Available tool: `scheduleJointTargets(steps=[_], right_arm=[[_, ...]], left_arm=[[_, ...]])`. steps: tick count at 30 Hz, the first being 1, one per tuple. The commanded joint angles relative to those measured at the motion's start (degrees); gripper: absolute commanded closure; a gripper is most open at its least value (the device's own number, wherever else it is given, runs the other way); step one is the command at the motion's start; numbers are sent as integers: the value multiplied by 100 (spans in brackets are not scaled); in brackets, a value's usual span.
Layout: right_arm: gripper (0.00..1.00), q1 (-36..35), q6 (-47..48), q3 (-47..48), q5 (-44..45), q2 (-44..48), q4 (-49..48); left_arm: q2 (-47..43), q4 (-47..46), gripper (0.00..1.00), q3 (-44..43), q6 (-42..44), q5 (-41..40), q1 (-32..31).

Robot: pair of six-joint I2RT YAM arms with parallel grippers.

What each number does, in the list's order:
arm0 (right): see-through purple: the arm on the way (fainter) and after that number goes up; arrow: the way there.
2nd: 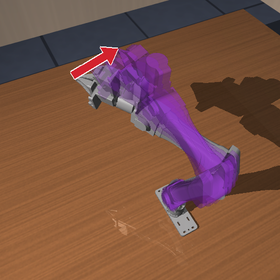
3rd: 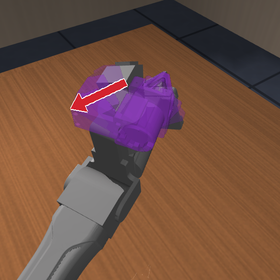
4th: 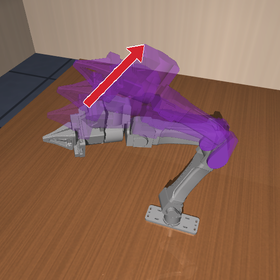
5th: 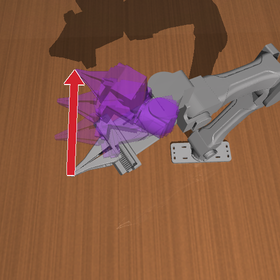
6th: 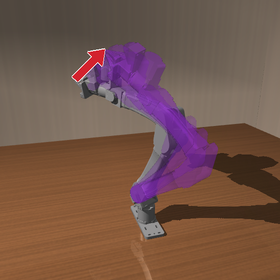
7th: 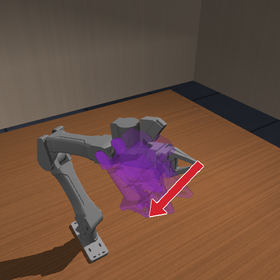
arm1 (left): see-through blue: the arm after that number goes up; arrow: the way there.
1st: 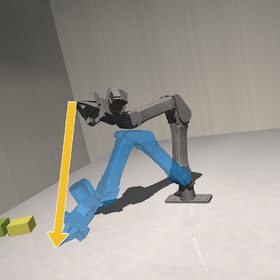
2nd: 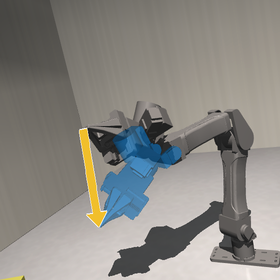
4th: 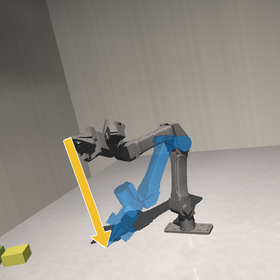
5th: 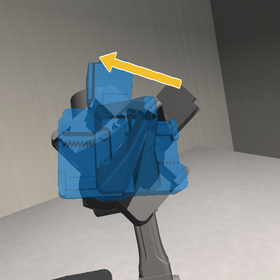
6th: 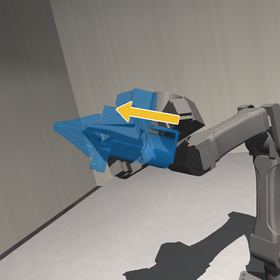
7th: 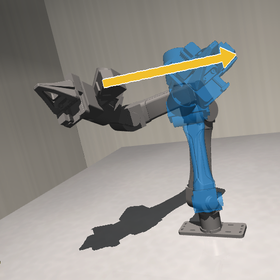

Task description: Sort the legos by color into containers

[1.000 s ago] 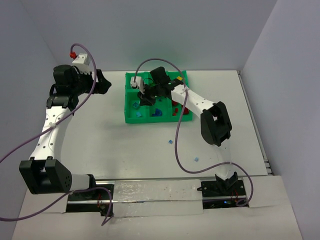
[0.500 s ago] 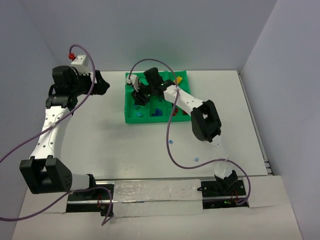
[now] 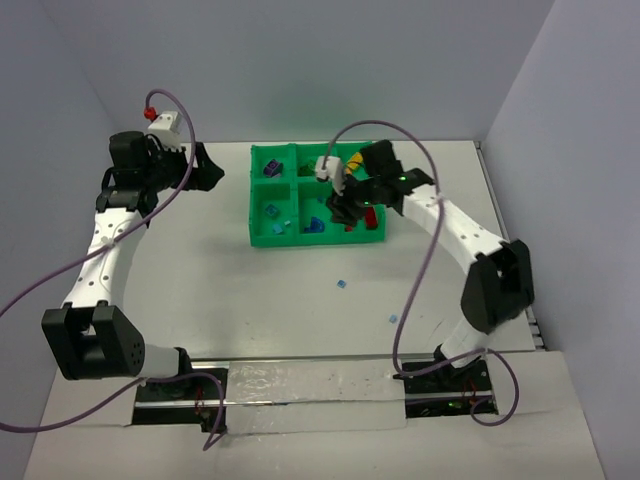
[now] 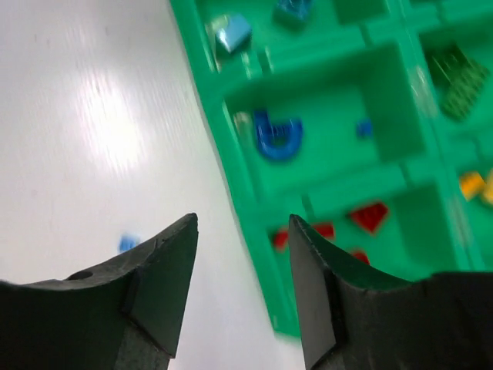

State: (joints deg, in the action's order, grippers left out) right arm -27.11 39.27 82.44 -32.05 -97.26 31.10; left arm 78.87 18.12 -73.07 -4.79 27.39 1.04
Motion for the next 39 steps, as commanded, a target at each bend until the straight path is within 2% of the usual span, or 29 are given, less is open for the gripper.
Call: scheduleJointTargets(steps=[1, 6, 11, 17, 23, 31, 39], right_arm=[[45, 459, 1093, -578, 84, 900, 1504], [51, 721, 2063, -1530, 1094, 1355, 2874], [50, 651, 2369, -2338, 1935, 1760, 3372], [44, 296, 1990, -2689, 2172, 1776, 3673], [34, -292, 1470, -2944, 1848, 1731, 3623], [40, -589, 0, -2807, 1619, 975, 3236], [41, -797, -534, -2906, 1691, 857, 2886]], left_arm=[[93, -318, 1, 20, 285, 109, -51], [144, -237, 1, 103, 384, -21, -274], [150, -180, 1, 170, 418, -106, -361], [209, -123, 1, 125, 656, -174, -385], [225, -74, 1, 126, 688, -204, -392], [140, -28, 1, 172, 685, -298, -394], [76, -19, 1, 278, 767, -357, -394]])
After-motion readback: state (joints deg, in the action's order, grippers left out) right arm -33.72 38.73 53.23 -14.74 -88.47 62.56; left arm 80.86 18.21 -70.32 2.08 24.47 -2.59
